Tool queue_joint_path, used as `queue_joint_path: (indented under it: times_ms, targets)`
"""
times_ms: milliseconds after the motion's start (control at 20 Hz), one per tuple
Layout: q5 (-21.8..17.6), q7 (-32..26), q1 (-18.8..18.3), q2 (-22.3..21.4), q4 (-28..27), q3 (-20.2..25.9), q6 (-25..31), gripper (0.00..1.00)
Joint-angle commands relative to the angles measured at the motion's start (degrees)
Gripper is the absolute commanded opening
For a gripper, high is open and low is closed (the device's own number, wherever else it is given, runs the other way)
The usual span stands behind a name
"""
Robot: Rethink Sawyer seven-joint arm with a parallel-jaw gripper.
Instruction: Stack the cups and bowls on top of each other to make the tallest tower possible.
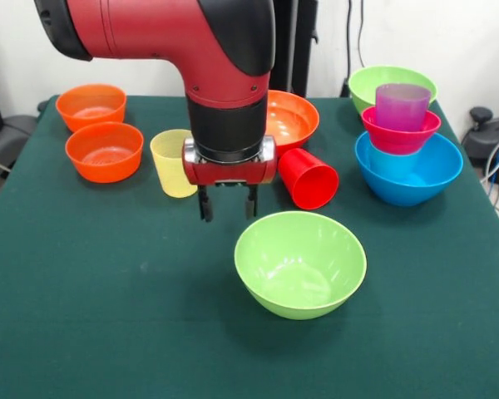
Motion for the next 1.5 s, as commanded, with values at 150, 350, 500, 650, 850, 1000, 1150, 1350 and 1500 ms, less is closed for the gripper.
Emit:
queue_joint_path:
  times_ms: [150, 350, 500, 650, 850, 1000, 1150, 1350, 1500]
  targets:
    - [-3.33, -6.68, 1.77, 5.2, -7.46, 2.68, 0.87, 1.0]
    - [-3.06, -6.26, 1.78, 6.15, -8.47, 2.83, -0.09, 1.0]
    - [-2.85, -5.58, 2.46, 7.05, -9.59, 2.8, 0.05, 1.0]
    - [-2.76, -5.08, 2.93, 7.76, -10.06, 2.84, -0.34, 1.0]
    - [-2.71, -4.67, 2.94, 8.21, -8.74, 2.6, -0.94, 1.0]
    - [-3.04, -4.03, 2.69, 8.49, -6.45, 2.14, -2.25, 1.0]
    - [-2.62, -3.99, 1.99, 6.76, -2.07, 2.48, -2.88, 1.0]
    - [-2.24, -3.18, 2.18, 5.61, 0.08, 2.73, -3.32, 1.0]
    - [-2.68, -3.24, 2.37, 6.22, -0.65, 2.51, -3.43, 1.0]
